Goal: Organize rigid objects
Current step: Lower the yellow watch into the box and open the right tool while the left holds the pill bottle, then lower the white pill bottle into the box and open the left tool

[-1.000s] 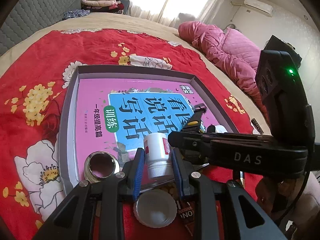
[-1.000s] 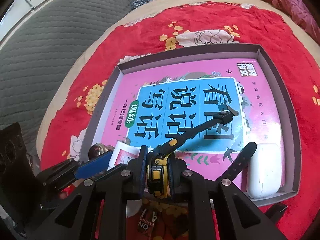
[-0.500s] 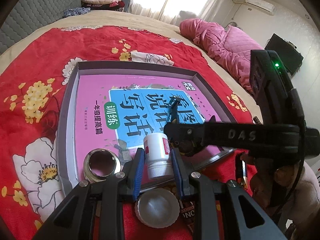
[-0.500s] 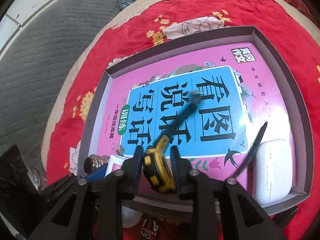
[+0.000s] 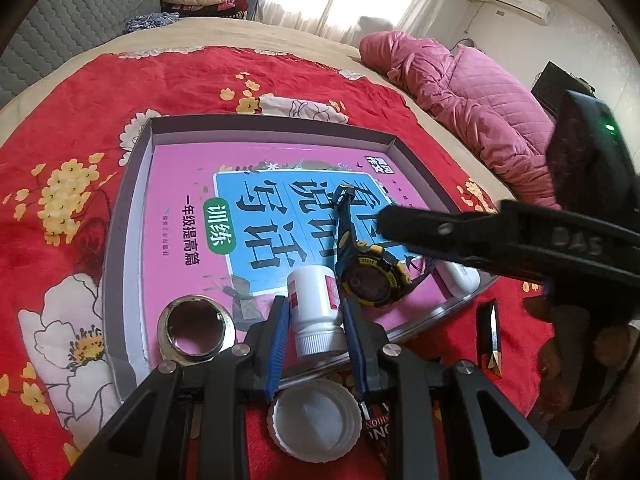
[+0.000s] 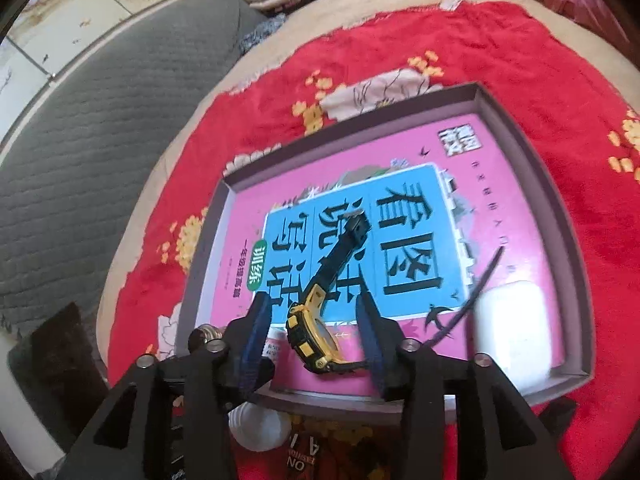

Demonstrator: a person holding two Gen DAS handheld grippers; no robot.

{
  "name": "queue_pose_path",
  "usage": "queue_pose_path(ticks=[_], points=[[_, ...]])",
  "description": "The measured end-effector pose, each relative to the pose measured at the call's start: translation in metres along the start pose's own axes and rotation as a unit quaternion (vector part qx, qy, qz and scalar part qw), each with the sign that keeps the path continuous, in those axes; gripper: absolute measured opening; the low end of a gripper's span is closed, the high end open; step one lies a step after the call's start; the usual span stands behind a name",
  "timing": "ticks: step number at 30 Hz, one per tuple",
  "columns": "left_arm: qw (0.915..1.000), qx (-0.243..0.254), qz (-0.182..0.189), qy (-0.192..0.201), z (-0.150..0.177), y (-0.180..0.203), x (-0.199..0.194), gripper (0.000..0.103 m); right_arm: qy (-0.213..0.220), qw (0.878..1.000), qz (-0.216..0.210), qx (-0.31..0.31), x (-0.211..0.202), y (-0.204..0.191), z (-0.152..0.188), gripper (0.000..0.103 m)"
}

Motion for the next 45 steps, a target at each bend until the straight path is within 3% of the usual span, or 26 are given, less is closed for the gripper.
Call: queue_pose_path(ticks=[9, 20, 45], points=[[1.0000, 0.004, -0.007, -0.005, 0.002, 0.002, 0.008, 0.028, 0.027, 1.000, 0.004, 0.015, -0.024, 0.020, 0.015, 0.051], [0.9999, 0.008, -0.010, -0.002, 0.003, 0.002, 0.008, 0.028, 0.061, 0.994, 0.084, -0.043, -0.043, 0.028, 0.025, 0.059], [0.9994, 0.006, -0.034, 0.001, 0.002, -0.009, 0.001, 0.028, 0.067, 0.991, 0.104, -0.051, -0.054, 0.033, 0.036, 0.067]])
Point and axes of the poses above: each gripper's, at about its wrist camera, not at the fingertips, and x roughly the way its jaws point, y to its right, z to its underside, the point moved 9 cm from there along x, roughly the way its jaws point, and after that the axes turned 6 degrees about -y, right-handed, at the moved point
